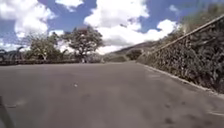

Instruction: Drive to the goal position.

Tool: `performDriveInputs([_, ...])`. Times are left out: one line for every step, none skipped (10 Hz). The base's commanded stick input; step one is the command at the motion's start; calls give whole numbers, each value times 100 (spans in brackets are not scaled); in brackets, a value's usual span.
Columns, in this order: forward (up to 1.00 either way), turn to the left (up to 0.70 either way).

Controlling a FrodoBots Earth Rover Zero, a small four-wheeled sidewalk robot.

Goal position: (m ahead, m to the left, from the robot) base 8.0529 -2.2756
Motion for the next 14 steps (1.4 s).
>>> performDriveInputs([70,0])
performDriveInputs([70,0])
performDriveInputs([70,0])
performDriveInputs([70,0])
performDriveInputs([70,0])
performDriveInputs([70,0])
performDriveInputs([70,0])
performDriveInputs([70,0])
performDriveInputs([70,0])
performDriveInputs([70,0])
performDriveInputs([70,0])
performDriveInputs([70,0])
performDriveInputs([70,0])
performDriveInputs([70,0])
